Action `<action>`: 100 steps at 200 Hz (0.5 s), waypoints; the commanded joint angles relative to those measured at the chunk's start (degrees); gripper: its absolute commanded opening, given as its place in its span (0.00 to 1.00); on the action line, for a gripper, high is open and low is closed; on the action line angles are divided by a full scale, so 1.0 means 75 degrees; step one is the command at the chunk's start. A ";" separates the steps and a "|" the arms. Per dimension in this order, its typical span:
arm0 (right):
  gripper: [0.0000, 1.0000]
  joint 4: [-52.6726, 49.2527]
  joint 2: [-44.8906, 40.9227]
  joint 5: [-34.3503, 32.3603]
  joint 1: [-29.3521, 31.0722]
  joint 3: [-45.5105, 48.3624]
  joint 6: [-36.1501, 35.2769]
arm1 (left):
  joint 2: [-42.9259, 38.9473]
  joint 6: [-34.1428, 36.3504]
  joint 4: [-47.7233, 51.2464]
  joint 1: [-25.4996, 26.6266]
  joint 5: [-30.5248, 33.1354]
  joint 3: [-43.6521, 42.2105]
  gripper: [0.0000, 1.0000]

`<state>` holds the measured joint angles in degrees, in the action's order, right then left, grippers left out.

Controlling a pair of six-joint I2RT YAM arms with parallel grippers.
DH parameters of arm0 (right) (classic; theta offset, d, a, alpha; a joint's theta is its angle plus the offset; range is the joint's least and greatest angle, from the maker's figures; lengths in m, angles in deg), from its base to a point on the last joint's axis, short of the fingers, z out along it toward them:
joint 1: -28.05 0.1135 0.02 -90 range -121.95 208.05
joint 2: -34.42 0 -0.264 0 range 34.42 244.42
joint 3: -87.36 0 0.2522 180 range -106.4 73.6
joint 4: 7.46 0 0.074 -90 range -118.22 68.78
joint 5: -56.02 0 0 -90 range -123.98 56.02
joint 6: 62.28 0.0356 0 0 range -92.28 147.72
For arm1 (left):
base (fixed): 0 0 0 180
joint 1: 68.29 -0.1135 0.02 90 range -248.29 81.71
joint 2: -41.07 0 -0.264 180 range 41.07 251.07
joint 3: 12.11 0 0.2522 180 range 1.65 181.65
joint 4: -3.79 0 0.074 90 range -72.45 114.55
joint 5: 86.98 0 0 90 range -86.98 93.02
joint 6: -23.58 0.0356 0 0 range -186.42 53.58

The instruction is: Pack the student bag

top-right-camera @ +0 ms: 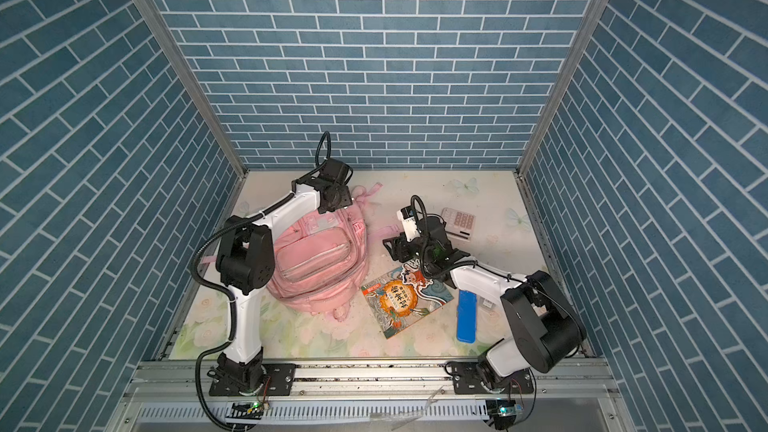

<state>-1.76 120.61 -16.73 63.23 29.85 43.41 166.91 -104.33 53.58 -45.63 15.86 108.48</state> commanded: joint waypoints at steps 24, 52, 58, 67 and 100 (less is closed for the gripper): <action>0.67 -0.0223 0.0450 0.0450 -0.0028 -0.0505 -0.0383 | 0.1022 0.0153 0.0841 -0.0014 0.0060 0.0670 0.68; 0.66 -0.0364 0.0531 0.0431 -0.0029 -0.0634 -0.0432 | 0.1407 0.0237 0.1076 -0.0079 0.0121 0.0830 0.62; 0.66 -0.0379 0.0525 0.0402 -0.0026 -0.0636 -0.0449 | 0.1416 0.0269 0.1043 -0.0093 0.0091 0.0760 0.60; 0.66 -0.0374 0.0513 0.0363 -0.0026 -0.0611 -0.0472 | 0.1355 0.0345 0.0878 -0.0106 0.0036 0.0518 0.56; 0.66 -0.0417 0.0475 0.0313 -0.0026 -0.0589 -0.0543 | 0.1169 0.0557 0.0321 -0.0207 -0.0355 -0.0264 0.32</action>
<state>-3.66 124.24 -14.63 63.23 26.47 41.33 174.05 -100.66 55.16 -46.29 16.69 111.19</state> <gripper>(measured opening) 0.658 0.381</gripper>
